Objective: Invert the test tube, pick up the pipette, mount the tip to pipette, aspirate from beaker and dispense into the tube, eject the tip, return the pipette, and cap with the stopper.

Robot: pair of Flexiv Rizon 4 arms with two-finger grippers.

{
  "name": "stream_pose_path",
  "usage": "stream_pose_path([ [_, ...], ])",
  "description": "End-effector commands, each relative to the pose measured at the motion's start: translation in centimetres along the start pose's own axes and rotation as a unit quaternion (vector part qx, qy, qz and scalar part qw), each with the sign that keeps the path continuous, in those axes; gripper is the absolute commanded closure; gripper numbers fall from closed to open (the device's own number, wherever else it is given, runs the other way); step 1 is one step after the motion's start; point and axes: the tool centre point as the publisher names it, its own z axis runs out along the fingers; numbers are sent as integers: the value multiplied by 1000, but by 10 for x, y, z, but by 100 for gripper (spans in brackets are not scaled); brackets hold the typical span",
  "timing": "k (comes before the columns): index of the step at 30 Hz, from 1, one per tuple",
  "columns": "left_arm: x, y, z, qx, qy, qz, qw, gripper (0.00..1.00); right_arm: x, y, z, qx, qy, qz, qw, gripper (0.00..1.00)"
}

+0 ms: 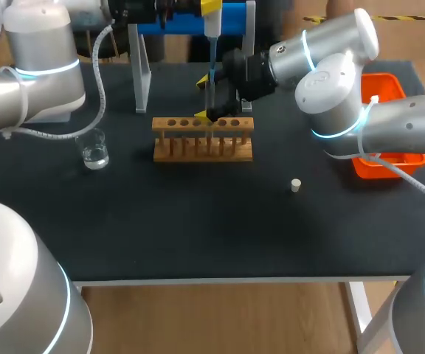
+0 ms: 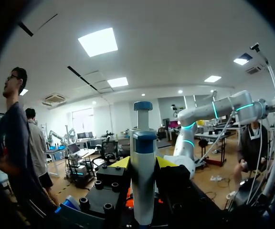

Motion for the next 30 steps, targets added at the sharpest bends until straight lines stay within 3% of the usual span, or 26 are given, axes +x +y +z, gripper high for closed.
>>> stream_pose_path([
  [1, 0, 0, -1, -1, 2, 0, 1000, 100, -1, 0, 0, 2, 1, 0, 1000, 0],
  [30, 3, 5, -5, -9, -2, 4, 1000, 100, -1, 0, 0, 2, 1, 0, 1000, 0],
])
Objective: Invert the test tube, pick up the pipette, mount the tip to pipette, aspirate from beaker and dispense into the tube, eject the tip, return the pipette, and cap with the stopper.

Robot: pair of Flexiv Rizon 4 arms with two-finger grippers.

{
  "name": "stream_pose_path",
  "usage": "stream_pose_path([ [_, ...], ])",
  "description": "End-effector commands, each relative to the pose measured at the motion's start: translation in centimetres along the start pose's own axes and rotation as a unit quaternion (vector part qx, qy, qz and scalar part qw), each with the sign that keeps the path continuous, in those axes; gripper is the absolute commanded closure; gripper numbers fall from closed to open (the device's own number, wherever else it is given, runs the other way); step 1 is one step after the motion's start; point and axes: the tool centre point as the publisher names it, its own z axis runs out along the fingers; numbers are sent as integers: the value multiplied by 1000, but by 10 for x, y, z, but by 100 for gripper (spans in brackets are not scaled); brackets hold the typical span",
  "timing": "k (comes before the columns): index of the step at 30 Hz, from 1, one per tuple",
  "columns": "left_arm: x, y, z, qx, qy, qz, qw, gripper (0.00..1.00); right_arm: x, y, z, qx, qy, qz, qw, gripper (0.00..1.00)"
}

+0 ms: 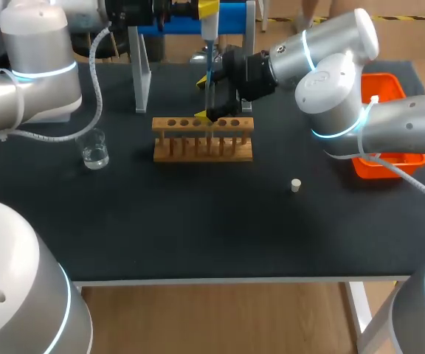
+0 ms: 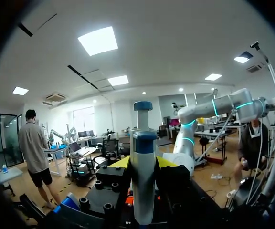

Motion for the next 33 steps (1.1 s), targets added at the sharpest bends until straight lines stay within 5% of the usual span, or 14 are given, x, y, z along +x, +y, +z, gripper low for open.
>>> stream_pose_path([
  [1, -1, 2, 0, 0, 3, 1, 1000, 100, -1, 0, 0, 2, 1, 0, 1000, 0],
  [33, -2, 15, 5, -5, 17, 1, 1000, 100, -1, 0, 0, 2, 1, 0, 1000, 0],
])
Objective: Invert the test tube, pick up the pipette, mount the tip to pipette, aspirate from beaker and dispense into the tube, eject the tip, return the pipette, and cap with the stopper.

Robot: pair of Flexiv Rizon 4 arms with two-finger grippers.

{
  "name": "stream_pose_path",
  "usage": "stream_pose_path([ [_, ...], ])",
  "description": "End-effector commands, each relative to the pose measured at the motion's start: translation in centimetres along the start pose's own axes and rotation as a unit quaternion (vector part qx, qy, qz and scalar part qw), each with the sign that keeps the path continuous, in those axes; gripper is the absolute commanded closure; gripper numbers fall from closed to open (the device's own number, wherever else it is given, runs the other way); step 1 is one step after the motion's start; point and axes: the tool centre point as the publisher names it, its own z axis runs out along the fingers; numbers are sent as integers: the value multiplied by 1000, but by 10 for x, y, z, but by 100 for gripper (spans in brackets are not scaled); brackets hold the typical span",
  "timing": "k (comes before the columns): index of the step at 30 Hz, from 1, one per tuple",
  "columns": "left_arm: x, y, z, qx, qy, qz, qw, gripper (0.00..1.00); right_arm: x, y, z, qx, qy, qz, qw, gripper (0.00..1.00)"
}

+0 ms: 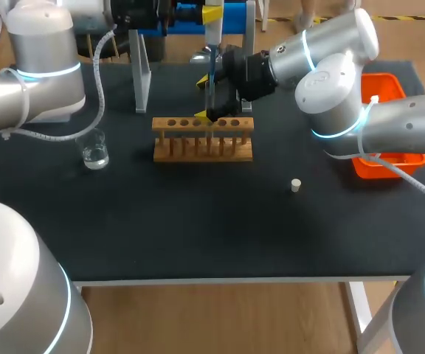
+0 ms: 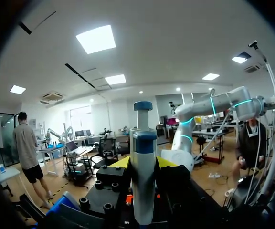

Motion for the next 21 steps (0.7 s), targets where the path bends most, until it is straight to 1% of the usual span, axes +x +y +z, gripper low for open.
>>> stream_pose_path([
  [1, -1, 1, -1, -1, 2, 2, 1000, 100, -1, 0, 0, 2, 1, 0, 1000, 0],
  [21, -1, 11, -4, -2, 4, 3, 1000, 100, -1, 0, 0, 2, 1, 0, 1000, 0],
])
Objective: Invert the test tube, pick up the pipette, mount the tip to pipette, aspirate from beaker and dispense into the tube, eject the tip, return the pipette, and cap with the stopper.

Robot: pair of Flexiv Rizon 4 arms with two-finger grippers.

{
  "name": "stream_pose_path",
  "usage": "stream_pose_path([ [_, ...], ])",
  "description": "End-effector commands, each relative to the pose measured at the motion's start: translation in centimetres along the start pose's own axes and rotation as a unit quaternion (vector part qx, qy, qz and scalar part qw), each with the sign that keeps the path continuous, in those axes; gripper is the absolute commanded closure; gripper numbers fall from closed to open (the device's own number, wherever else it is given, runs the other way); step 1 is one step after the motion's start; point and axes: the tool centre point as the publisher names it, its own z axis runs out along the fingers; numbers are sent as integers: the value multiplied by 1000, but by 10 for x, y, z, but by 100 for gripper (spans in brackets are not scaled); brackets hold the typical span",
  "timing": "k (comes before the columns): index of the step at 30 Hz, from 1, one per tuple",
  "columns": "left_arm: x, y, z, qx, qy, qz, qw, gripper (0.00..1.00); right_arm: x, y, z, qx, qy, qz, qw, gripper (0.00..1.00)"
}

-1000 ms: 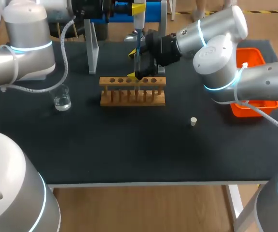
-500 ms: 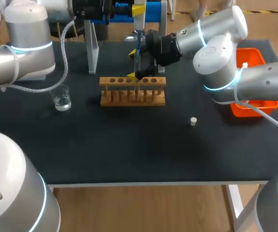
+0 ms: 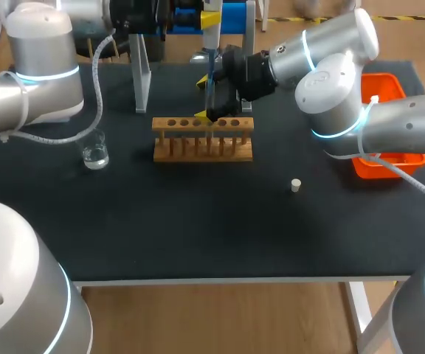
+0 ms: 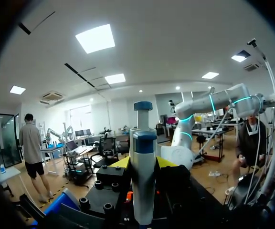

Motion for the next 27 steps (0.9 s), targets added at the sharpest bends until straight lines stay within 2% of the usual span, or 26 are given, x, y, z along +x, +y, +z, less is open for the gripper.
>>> stream_pose_path([
  [1, -2, 1, -1, 2, 4, 0, 1000, 100, -1, 0, 0, 2, 1, 0, 1000, 0],
  [27, -5, 8, -4, 5, 2, -9, 1000, 100, -1, 0, 0, 2, 1, 0, 1000, 0],
])
